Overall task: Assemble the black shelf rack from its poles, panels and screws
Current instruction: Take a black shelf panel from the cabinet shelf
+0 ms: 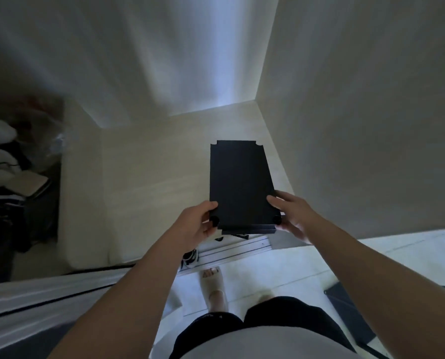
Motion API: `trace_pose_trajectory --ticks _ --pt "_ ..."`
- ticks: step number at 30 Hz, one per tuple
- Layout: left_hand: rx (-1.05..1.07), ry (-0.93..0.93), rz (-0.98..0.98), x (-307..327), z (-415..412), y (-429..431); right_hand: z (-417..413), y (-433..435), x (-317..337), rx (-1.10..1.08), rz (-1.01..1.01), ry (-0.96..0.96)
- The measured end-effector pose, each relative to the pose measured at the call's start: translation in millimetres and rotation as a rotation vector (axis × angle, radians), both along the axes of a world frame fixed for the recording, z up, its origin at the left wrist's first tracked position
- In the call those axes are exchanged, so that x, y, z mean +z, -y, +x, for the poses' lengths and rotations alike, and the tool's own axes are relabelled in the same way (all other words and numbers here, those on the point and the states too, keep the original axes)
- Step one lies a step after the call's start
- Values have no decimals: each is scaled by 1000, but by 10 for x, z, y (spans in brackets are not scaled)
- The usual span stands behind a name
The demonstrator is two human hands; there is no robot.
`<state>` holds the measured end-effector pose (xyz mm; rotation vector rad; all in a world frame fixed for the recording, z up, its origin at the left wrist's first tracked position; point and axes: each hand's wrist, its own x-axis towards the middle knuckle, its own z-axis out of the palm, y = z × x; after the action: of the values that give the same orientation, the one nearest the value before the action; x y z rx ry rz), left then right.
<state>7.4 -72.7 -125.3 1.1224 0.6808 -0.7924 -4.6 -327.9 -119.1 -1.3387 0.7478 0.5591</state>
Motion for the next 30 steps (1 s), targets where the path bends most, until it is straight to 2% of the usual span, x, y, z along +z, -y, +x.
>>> trace_pose_trajectory --ticks 8,13,18,24,30 --pt "62 9 35 61 -1076 227 -926 194 16 27 61 41" --pt "150 22 41 65 -1971 630 -1661 577 23 111 115 76" --pt "255 -40 98 61 -2907 1087 -2425 965 14 149 102 46" --pt "211 -96 159 19 -3644 1274 -3202 1162 12 168 103 -19" --pt "158 -126 132 -69 -4249 1245 -3855 1162 -88 164 84 -65"
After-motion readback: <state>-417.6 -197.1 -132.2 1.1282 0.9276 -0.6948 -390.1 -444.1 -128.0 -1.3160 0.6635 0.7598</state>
